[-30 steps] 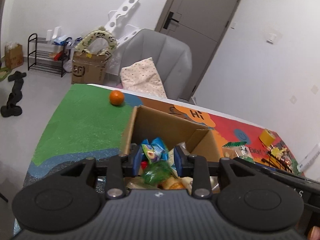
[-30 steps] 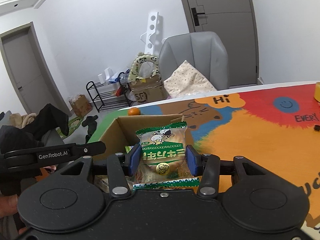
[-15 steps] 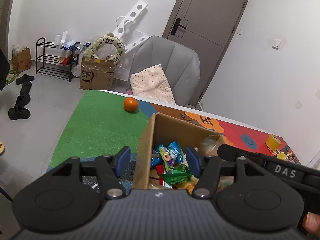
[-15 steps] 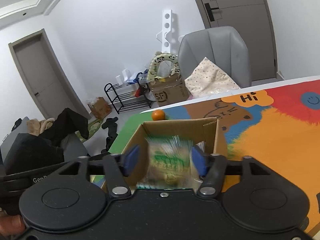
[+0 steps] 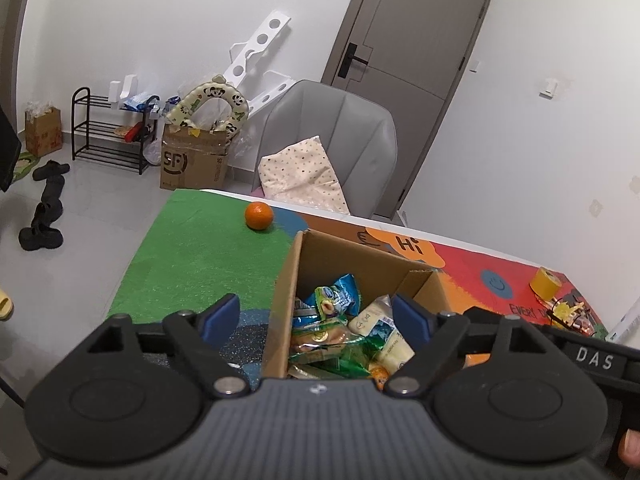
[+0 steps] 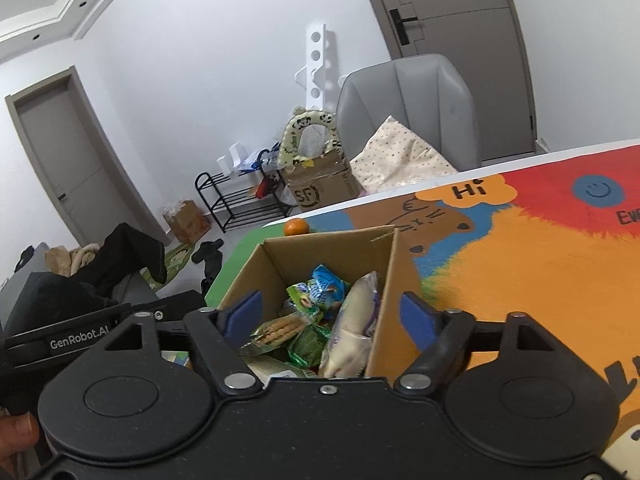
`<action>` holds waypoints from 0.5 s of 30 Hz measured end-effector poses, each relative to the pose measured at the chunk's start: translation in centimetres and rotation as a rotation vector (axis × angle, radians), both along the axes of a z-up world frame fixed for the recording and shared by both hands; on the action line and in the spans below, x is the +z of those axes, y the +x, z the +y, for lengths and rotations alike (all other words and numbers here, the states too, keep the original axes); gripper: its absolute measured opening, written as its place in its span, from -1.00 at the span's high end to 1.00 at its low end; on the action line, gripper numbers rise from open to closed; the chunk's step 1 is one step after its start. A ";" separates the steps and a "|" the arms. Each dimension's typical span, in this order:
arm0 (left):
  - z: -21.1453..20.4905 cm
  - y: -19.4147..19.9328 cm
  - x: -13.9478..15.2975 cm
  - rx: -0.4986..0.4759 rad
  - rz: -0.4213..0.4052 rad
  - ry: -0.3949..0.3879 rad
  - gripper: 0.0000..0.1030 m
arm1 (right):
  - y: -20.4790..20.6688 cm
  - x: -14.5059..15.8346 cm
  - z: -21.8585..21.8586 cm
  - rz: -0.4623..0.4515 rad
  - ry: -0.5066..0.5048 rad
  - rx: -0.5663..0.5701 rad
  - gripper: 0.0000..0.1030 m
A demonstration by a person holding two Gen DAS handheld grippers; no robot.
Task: Organize snacks
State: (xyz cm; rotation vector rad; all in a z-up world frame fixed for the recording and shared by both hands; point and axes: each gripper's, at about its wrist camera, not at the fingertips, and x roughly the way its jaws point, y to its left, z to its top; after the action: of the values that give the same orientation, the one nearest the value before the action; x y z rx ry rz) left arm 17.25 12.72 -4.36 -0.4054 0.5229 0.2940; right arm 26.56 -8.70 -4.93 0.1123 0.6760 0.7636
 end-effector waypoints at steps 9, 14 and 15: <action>-1.3 0.0 -0.4 -0.047 0.049 -0.010 -0.75 | -0.6 -0.6 -2.5 0.024 -0.008 -0.043 -0.64; -2.5 -0.2 -0.4 -0.069 0.073 -0.008 -0.76 | -1.0 -0.6 -4.1 0.032 -0.010 -0.067 -0.82; -2.8 -0.3 -0.3 -0.075 0.072 -0.008 -0.76 | -1.1 -0.5 -4.5 0.031 -0.006 -0.072 -0.88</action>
State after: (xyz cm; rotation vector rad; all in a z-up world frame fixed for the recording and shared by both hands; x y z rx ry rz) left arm 16.92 9.89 -4.69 -0.3829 0.6084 0.2351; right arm 25.47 -13.17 -5.45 0.1421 0.7007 0.6920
